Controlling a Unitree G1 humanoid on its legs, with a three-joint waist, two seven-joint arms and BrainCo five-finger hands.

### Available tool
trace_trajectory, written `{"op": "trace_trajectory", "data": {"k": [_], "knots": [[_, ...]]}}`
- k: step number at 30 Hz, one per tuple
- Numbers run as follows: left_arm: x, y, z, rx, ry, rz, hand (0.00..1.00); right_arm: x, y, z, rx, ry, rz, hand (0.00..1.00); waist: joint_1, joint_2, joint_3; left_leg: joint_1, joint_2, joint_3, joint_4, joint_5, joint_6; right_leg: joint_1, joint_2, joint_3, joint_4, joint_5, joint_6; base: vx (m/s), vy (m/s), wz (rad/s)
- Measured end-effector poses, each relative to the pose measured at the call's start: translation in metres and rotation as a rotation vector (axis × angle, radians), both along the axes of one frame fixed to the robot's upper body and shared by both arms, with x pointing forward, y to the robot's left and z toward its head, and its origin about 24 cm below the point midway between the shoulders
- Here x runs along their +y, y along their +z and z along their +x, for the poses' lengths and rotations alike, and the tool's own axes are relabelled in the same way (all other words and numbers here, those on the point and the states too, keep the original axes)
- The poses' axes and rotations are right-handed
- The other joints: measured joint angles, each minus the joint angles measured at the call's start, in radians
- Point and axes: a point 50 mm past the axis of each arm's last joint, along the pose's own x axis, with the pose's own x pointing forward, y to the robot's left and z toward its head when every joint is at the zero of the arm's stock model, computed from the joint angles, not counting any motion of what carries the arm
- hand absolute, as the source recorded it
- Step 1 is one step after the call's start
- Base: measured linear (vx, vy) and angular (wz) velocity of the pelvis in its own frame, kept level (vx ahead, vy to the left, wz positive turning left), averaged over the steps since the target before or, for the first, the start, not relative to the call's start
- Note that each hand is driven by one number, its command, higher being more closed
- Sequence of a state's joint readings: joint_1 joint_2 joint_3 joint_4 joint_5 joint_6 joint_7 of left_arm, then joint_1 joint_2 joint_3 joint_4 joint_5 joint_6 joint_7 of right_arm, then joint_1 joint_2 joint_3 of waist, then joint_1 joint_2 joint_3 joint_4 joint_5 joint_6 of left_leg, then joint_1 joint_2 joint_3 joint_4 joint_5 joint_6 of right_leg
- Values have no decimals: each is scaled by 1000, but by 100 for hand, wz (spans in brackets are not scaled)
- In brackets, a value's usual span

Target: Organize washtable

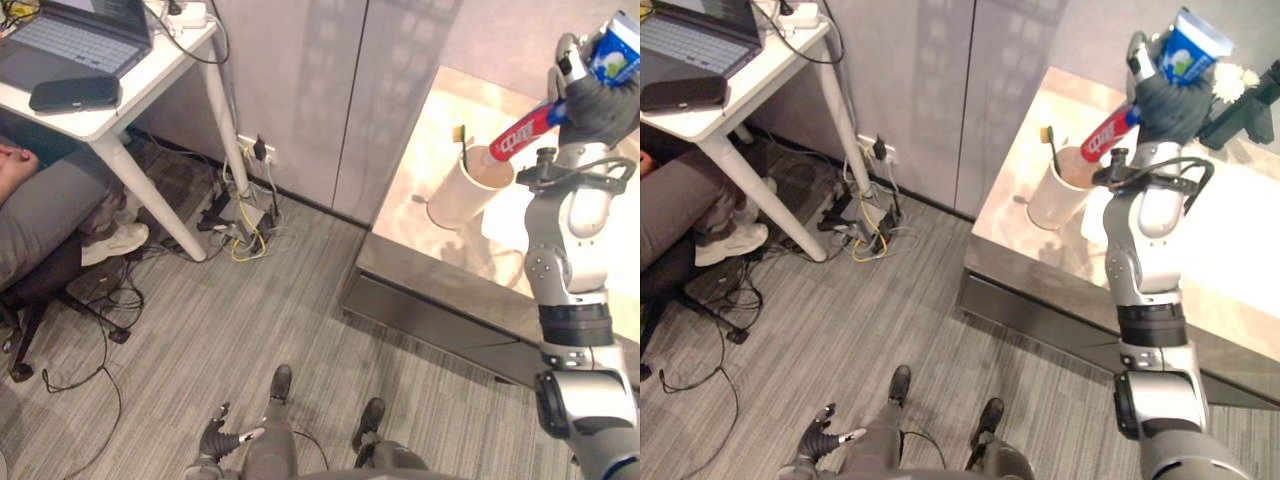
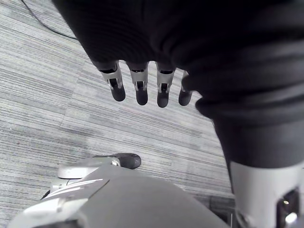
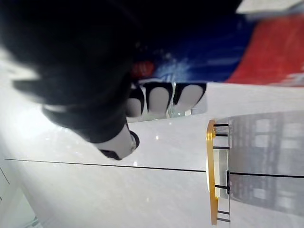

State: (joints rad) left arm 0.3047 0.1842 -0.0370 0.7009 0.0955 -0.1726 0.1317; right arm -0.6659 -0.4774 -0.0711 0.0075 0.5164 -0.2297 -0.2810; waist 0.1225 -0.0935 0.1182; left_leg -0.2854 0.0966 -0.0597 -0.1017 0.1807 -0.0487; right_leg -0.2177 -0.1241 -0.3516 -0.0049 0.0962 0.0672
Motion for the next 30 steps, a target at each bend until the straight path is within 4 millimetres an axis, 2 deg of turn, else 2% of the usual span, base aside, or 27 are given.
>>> {"op": "trace_trajectory", "data": {"k": [12,30], "knots": [[0,-1,-1,6,1,0,0,6,-3,2,12,9,-27,100,0,0,0,-17,0,-7,0,6,1,-14,1,-4,1,0,0,0,0,1],[0,-1,-1,6,1,1,0,11,-22,6,85,27,-8,100,0,0,0,-18,-1,-8,0,2,1,-15,1,-4,3,0,0,0,0,0]]}}
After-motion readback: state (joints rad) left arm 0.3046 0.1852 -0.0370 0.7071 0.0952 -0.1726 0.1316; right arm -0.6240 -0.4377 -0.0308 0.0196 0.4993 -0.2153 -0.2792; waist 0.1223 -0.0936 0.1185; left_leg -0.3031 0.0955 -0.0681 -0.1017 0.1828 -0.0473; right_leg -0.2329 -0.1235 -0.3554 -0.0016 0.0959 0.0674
